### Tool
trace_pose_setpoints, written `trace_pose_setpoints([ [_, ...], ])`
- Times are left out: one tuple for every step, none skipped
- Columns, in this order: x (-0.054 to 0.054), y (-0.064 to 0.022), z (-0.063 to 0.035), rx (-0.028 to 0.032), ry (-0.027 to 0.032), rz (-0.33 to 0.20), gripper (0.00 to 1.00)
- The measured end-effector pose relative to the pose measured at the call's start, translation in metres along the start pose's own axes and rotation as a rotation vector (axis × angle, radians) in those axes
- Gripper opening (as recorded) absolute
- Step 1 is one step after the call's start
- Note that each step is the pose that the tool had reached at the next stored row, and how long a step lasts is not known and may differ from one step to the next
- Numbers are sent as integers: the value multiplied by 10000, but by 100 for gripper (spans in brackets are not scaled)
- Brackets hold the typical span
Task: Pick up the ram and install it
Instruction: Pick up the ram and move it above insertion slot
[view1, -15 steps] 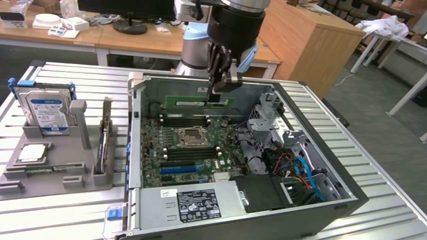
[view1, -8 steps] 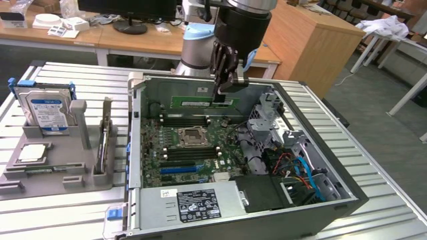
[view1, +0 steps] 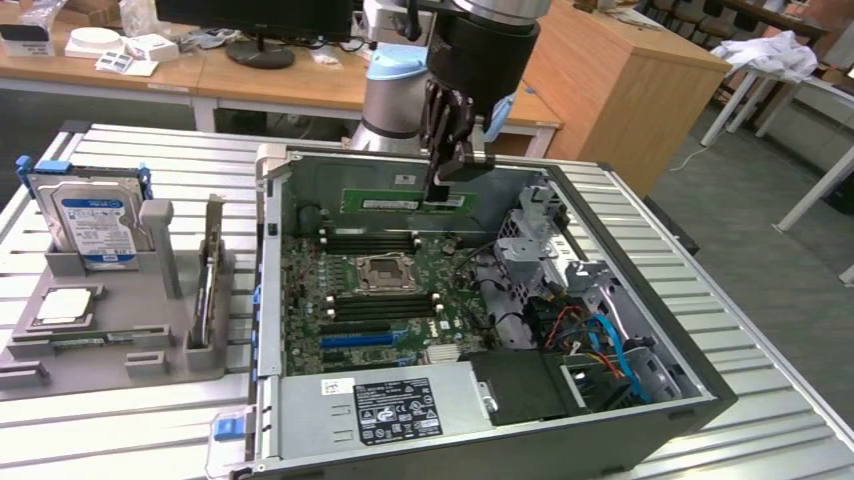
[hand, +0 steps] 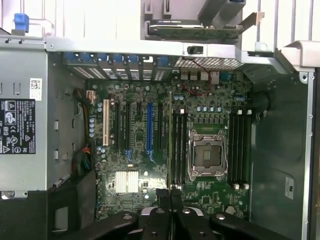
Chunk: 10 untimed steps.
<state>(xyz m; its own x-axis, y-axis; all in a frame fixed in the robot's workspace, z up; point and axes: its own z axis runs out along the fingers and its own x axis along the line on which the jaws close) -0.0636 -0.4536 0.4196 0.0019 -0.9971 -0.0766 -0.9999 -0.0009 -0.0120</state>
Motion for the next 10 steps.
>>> trace_pose_setpoints([
  [-16,0,2,0,-3,0,11],
  [-31,0,5,0,-7,-1,11],
  [-46,0,7,-1,-11,-1,11],
  [-62,0,9,-1,-16,0,11],
  [-80,0,13,0,-21,0,11],
  [-97,0,15,0,-25,0,11],
  [-116,0,18,0,-29,0,11],
  [-133,0,20,-1,-34,0,11],
  [-149,0,23,0,-38,0,11],
  [-163,0,25,-1,-42,0,11],
])
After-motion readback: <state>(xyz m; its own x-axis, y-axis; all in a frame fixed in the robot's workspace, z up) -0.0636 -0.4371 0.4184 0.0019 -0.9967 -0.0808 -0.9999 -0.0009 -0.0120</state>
